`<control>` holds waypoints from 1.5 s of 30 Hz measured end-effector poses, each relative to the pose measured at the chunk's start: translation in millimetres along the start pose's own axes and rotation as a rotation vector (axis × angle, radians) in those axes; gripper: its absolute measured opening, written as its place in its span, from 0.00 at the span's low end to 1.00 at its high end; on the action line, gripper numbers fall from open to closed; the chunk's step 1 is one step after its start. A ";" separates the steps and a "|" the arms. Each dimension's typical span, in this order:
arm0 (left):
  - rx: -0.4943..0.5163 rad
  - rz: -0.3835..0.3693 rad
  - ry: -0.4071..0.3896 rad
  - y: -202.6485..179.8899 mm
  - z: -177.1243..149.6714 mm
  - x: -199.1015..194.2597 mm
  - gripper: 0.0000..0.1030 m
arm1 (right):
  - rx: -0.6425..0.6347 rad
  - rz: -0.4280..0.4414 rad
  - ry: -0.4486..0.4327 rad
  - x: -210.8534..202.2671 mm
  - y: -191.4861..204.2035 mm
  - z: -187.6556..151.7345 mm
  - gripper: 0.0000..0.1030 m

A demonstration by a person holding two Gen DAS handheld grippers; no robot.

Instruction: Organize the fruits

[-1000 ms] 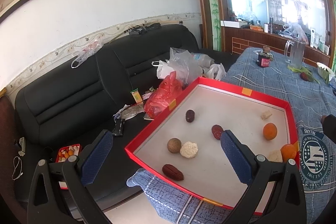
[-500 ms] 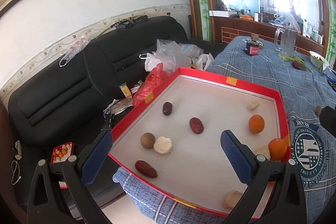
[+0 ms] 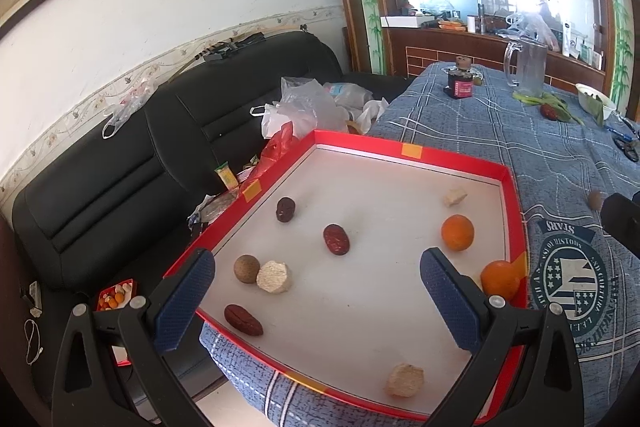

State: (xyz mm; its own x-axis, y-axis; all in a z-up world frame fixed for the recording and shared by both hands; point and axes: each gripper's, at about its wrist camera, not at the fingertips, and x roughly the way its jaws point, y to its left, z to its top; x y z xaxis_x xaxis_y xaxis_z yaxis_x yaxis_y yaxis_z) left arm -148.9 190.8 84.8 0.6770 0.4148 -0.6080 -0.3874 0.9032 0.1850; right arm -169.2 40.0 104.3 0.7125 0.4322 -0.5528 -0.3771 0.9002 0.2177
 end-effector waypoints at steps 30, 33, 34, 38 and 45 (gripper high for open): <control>-0.061 -0.029 -0.072 35.0 0.8 -11.0 0.99 | -0.086 -0.034 -0.046 -11.3 38.1 -0.2 0.98; -0.068 -0.029 -0.081 39.7 1.9 -12.1 1.00 | -0.101 -0.038 -0.053 -10.9 44.8 -0.1 0.98; -0.071 -0.033 -0.084 41.3 2.4 -12.4 1.00 | -0.108 -0.039 -0.052 -10.2 47.4 -0.3 0.98; -0.079 -0.046 -0.093 45.1 3.8 -13.8 1.00 | -0.126 -0.036 -0.046 -6.9 55.0 -0.9 0.98; -0.099 -0.045 -0.099 51.1 6.9 -13.1 1.00 | -0.153 -0.039 -0.055 -4.6 62.7 0.9 0.98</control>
State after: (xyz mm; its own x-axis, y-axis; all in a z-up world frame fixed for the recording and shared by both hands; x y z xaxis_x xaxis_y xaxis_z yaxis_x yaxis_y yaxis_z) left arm -173.2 232.2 107.6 0.7519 0.3872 -0.5336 -0.4117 0.9079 0.0786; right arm -195.6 94.5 121.2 0.7582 0.4028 -0.5128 -0.4309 0.8997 0.0697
